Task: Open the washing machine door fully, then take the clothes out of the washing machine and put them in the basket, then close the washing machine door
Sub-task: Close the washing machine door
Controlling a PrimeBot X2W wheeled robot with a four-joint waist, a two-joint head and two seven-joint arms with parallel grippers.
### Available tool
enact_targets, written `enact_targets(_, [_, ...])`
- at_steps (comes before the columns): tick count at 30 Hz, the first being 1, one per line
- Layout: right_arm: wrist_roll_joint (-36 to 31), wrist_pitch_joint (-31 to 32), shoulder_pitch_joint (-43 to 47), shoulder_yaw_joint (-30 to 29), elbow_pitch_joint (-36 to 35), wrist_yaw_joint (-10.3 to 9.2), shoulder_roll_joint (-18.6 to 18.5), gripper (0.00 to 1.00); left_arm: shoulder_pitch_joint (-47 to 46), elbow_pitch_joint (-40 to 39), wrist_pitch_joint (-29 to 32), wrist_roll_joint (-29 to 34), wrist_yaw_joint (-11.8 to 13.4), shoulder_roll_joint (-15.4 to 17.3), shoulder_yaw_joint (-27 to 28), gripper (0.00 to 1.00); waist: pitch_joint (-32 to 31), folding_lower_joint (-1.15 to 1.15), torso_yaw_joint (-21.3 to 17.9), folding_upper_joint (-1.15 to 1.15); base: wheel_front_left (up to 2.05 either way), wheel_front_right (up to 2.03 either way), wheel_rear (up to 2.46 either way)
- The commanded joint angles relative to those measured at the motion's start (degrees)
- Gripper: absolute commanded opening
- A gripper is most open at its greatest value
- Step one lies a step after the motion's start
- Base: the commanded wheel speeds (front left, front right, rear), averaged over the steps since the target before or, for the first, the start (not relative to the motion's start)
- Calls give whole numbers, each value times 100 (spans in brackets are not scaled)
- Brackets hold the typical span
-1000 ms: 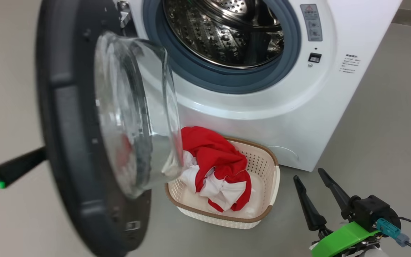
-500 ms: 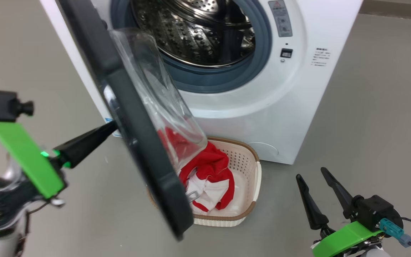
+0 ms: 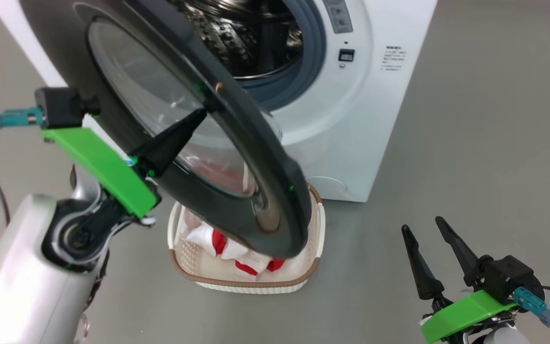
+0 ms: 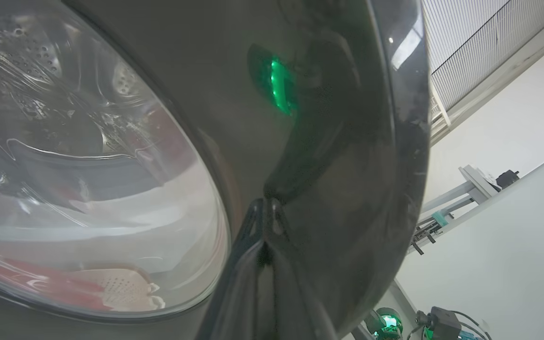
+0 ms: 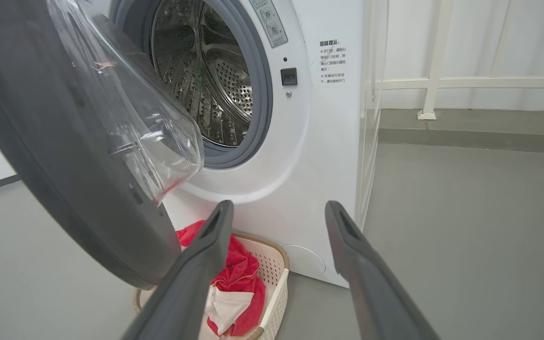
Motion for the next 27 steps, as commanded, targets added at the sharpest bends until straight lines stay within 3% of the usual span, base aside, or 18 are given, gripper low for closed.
enact_targets(1, [-56, -36, -183, 116, -155, 28, -1, 100, -406, -15, -165, 64, -41, 119, 78, 0, 113, 0, -133, 0, 0, 0, 0])
enact_targets(12, [-97, -36, -369, -2, -234, 28, 51, 100, -1212, 923, -1241, 13, -41, 13, -335, 0, 428, 0, -583, 0, 0, 0, 0])
enact_targets(27, [-82, -36, -586, -132, -385, 28, 189, 100, -2282, 1942, -2367, -283, -41, 277, -782, 0, 918, 0, -1297, 0, 0, 0, 0])
